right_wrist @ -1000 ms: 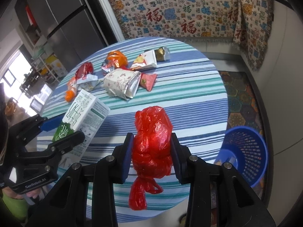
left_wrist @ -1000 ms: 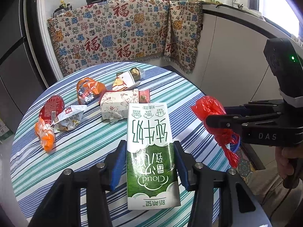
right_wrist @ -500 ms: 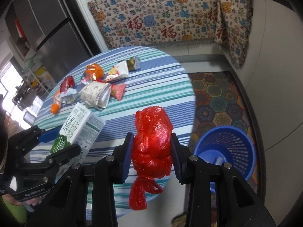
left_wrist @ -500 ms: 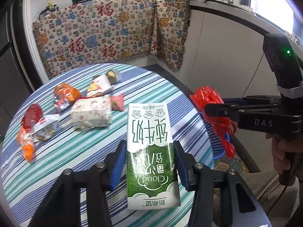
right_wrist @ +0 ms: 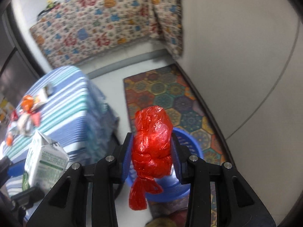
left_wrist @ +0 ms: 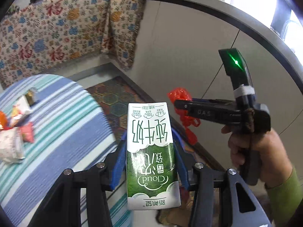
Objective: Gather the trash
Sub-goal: 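Carry the milk carton and red bag over the blue wastebasket, then open both grippers to drop the carton and red bag into the wastebasket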
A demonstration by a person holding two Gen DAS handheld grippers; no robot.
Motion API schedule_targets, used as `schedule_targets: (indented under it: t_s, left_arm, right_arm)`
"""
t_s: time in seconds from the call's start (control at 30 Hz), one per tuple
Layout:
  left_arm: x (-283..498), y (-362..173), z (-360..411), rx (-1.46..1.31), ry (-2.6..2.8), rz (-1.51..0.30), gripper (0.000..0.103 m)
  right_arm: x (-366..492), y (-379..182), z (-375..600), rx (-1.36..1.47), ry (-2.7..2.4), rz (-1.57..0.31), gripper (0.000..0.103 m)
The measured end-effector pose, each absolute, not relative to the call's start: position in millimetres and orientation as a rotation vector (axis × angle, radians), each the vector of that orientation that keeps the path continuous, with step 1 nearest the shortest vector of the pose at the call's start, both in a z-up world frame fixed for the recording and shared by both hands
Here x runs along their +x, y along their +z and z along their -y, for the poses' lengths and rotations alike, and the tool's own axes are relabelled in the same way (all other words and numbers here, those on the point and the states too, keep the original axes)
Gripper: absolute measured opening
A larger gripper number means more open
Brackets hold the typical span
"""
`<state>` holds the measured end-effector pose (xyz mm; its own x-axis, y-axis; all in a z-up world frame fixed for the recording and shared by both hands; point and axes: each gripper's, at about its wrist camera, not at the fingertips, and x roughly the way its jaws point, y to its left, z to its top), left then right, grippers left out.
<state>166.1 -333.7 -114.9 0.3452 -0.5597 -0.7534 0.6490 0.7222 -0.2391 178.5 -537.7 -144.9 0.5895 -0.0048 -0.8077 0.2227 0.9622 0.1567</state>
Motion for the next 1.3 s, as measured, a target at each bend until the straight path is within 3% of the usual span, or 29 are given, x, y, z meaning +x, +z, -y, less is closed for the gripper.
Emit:
schedule_targets:
  t_s: [0.67, 0.77, 0.83, 1.07, 1.23, 1.3]
  left_arm:
    - [223.7, -220.4, 430.0, 0.112, -0.751, -1.041, 0.05]
    - [226.2, -229.1, 435.8, 0.123, -0.744, -1.032, 0.052]
    - [230.1, -235.9, 438.4, 0.132, -0.725, -1.036, 0.066]
    - [235.1, -226.7, 427.2, 0.052, -0.721, -1.031, 0.066]
    - [207.3, -185.0, 396.5, 0.033, -0.768, -0.962, 0.066]
    - [192.4, -166.2, 375.2, 0.037, -0.78, -0.934, 0.066]
  right_arm:
    - [190.7, -186.6, 604.9, 0.391, -0.163, -0.961, 0.04]
    - [193.1, -187.7, 607.8, 0.415, -0.163, -0.954, 0.046]
    - [192.1, -187.7, 610.2, 0.436, -0.162, -0.946, 0.064]
    - [181.7, -173.8, 616.4, 0.444, -0.204, -0.878, 0.067]
    - [181.9, -155.8, 602.5, 0.365, -0.248, -0.834, 0.093]
    - [182.5, -148.5, 593.6, 0.329, -0.252, -0.823, 0.094]
